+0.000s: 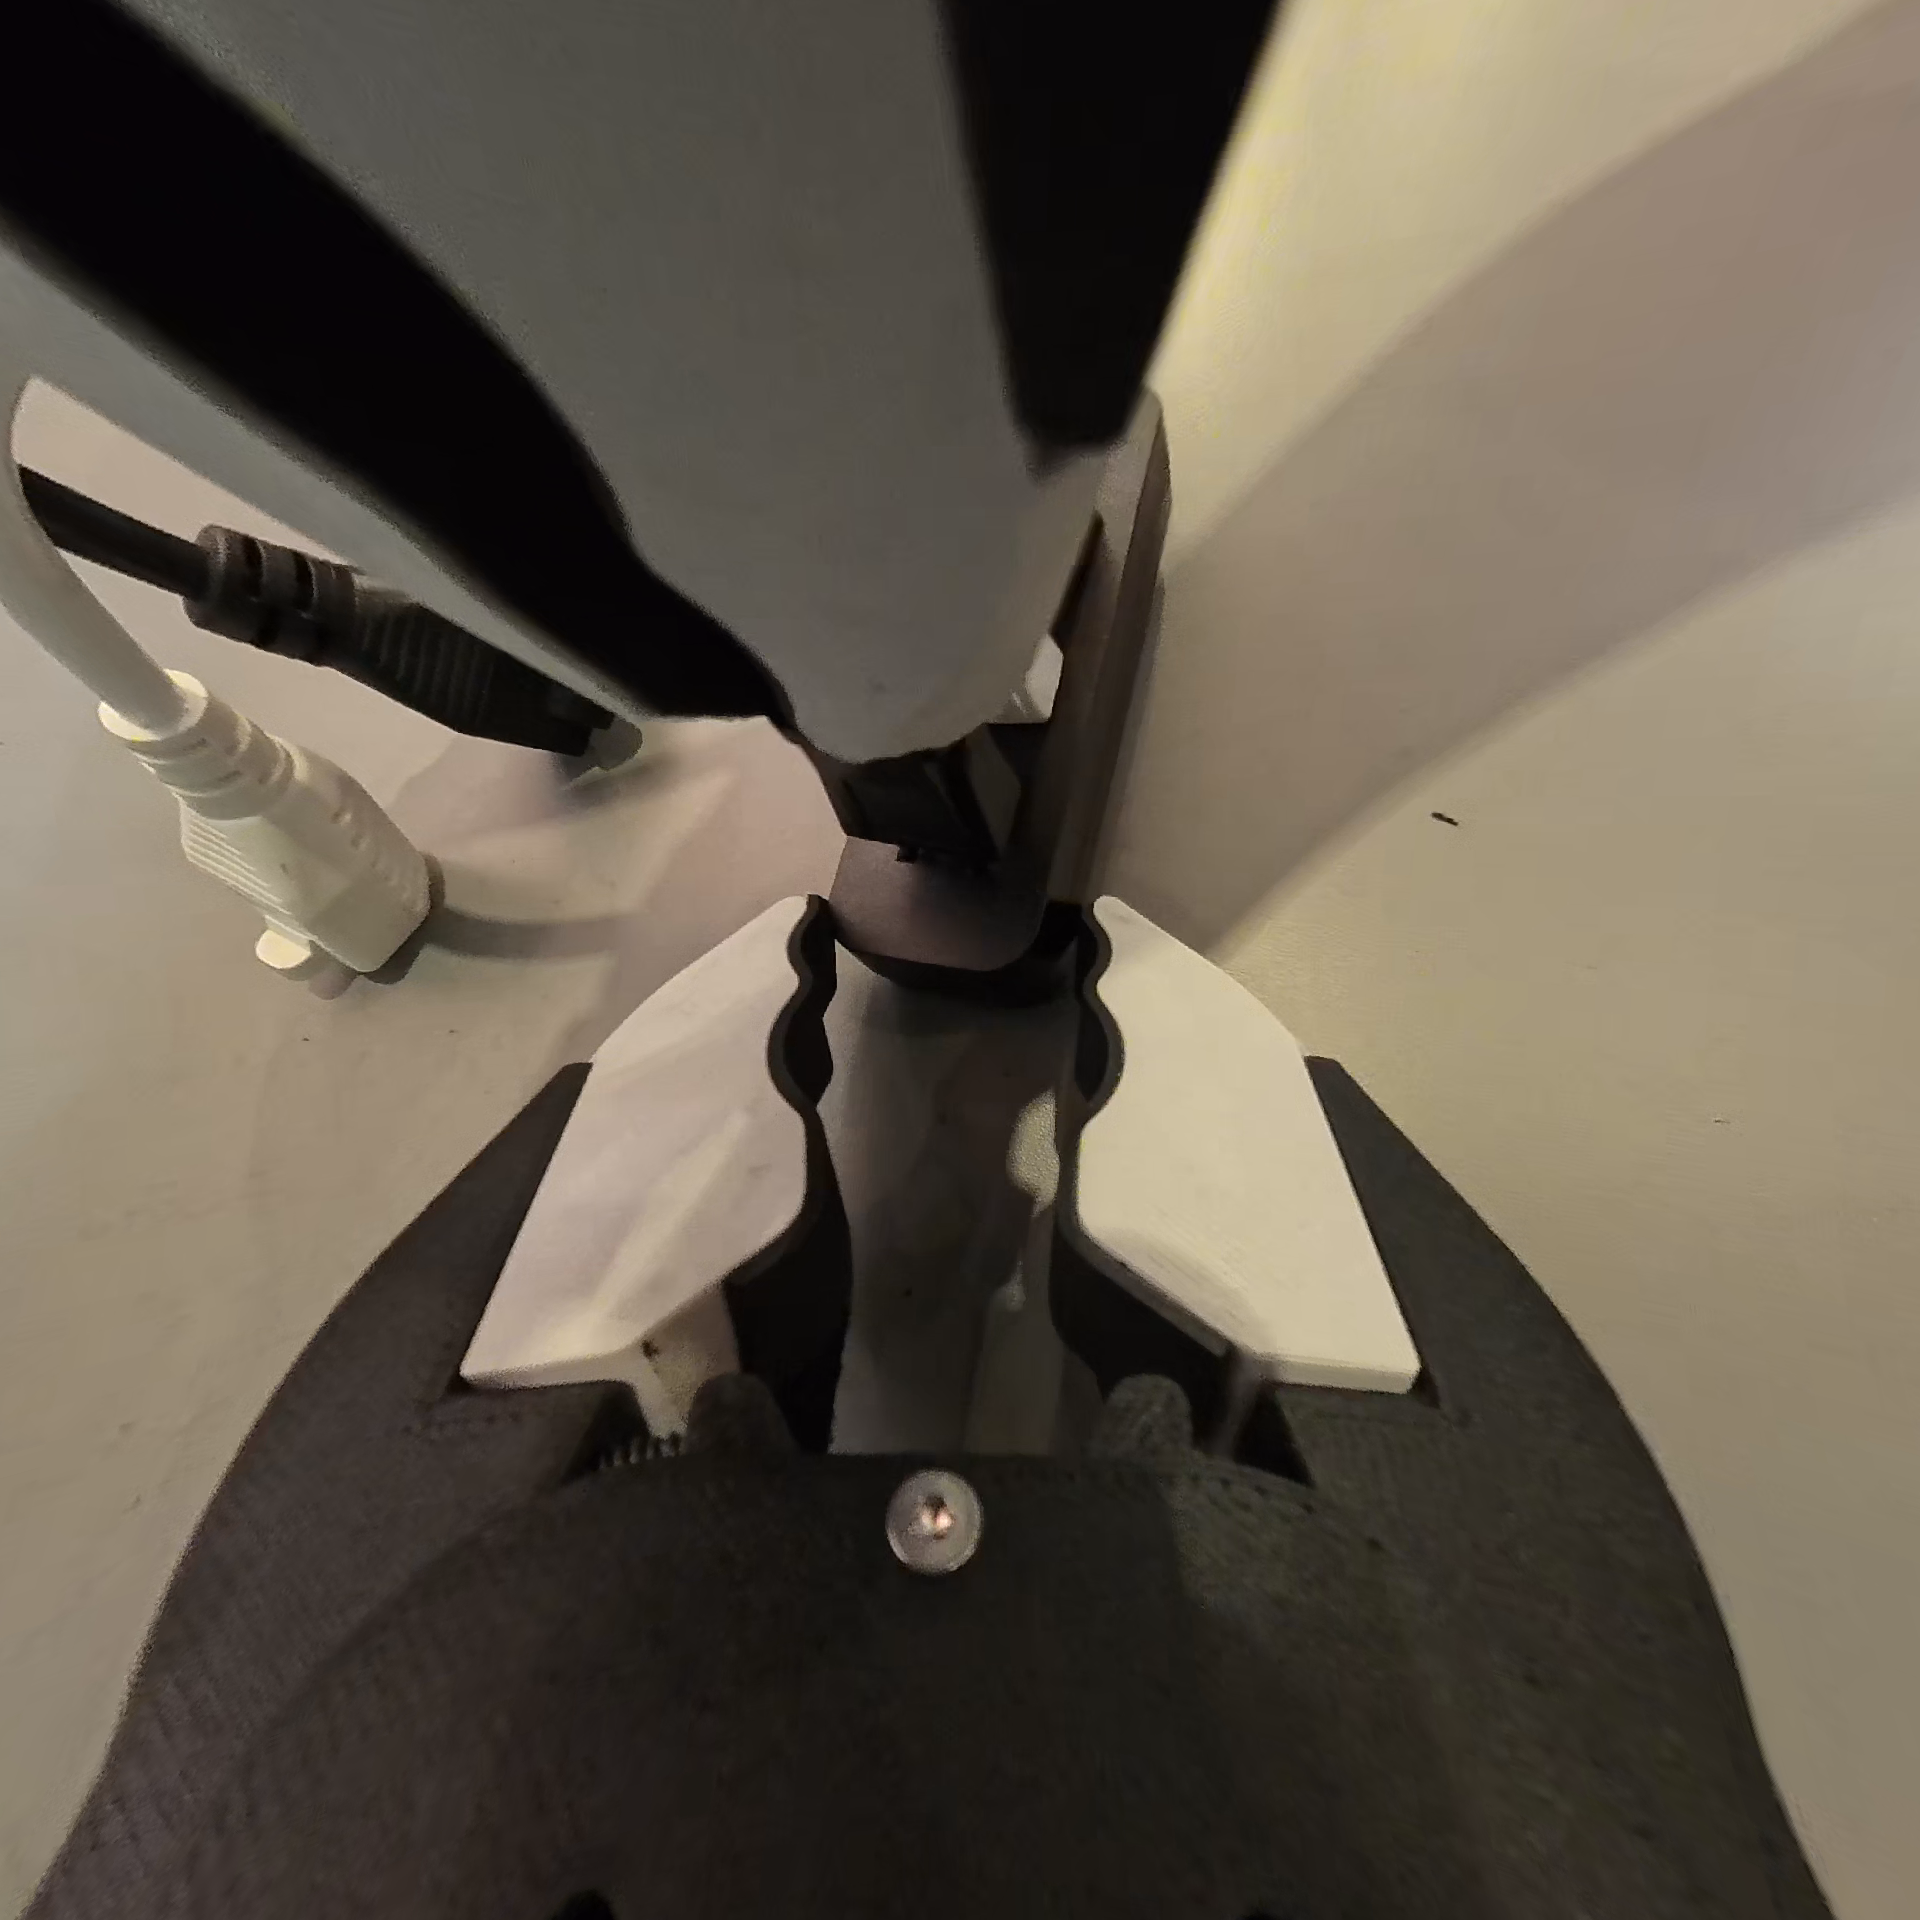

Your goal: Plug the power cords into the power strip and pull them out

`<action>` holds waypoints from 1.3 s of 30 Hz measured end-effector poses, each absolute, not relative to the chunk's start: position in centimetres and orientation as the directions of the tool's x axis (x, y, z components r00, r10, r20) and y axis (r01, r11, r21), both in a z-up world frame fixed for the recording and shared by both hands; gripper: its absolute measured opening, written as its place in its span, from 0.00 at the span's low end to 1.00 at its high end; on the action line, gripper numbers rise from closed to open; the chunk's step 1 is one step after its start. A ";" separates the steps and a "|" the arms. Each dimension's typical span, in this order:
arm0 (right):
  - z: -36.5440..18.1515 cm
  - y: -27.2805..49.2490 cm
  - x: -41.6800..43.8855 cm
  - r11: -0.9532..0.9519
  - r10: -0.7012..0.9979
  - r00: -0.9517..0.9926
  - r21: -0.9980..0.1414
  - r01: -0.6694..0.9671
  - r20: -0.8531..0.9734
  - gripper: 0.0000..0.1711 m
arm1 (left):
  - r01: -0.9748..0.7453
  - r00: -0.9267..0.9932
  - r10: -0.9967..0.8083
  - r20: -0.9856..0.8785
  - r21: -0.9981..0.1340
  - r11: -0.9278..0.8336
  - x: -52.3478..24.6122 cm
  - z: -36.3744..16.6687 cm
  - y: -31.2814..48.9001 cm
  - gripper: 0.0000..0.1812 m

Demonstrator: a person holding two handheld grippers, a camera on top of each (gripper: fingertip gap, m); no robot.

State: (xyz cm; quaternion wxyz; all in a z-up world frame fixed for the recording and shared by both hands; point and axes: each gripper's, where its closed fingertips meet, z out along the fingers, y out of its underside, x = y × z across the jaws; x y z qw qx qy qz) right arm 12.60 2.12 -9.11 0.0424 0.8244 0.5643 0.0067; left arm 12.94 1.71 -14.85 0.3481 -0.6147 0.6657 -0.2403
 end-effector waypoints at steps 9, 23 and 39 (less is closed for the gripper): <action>-9.2 2.1 12.6 -0.355 0.933 0.359 0.093 0.930 -0.031 0.10 | -0.623 0.002 -0.965 -0.261 -0.756 0.203 12.9 -14.3 1.6 0.22; -9.3 1.9 12.6 -0.318 0.947 0.320 0.081 0.945 -0.004 0.10 | -0.634 0.010 -0.977 -0.213 -0.757 0.159 13.5 -14.5 1.5 0.27; -8.6 1.6 12.7 -0.352 0.932 0.358 0.077 0.933 -0.066 0.14 | -0.632 -0.025 -0.976 -0.215 -0.753 0.182 13.7 -14.6 1.1 0.24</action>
